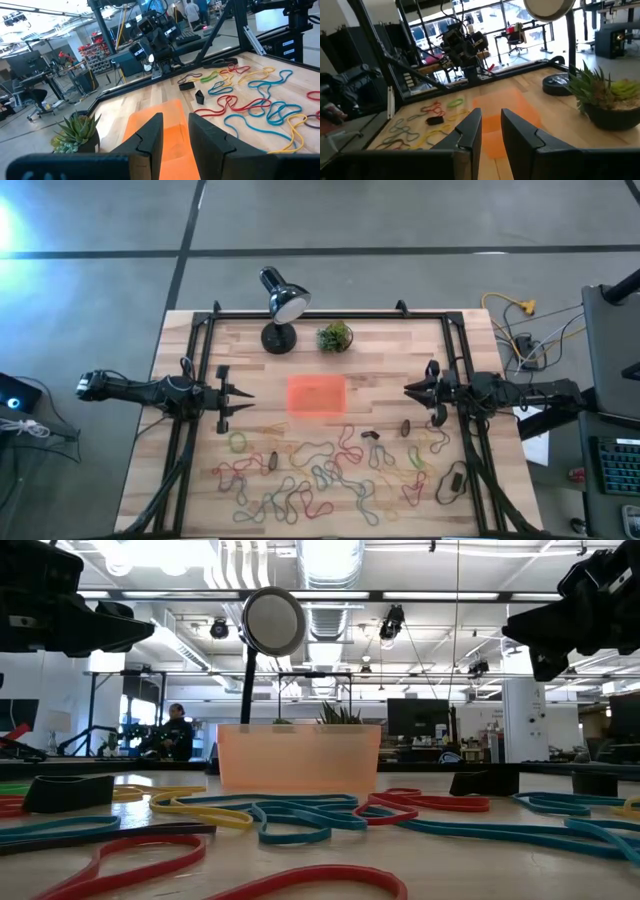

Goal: Pick and place rubber bands into bin
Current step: Put the black rubberband into the orange bin

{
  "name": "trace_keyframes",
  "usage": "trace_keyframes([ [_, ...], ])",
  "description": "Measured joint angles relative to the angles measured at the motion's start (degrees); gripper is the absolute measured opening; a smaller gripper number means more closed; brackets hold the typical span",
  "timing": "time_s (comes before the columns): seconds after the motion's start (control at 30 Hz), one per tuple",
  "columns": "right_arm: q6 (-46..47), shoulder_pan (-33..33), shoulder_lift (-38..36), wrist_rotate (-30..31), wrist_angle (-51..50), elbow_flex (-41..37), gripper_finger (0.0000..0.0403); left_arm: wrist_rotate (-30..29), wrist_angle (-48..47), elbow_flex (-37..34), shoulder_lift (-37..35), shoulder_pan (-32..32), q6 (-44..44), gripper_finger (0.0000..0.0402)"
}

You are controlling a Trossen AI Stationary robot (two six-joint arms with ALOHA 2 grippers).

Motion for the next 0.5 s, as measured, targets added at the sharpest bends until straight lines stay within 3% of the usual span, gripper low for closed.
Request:
trace_keyframes([
  [0.27, 5.7, 0.0, 0.0, 0.0, -0.1, 0.0, 0.0068, 0.0, 0.3, 0.0, 0.0, 0.0, 0.0, 0.0077],
  [0.5, 4.3, 0.0, 0.5, -0.1, 3.6, 0.0, 0.0068, 0.0, 10.3, 0.0, 0.0, 0.0, -1.3, 0.0077],
])
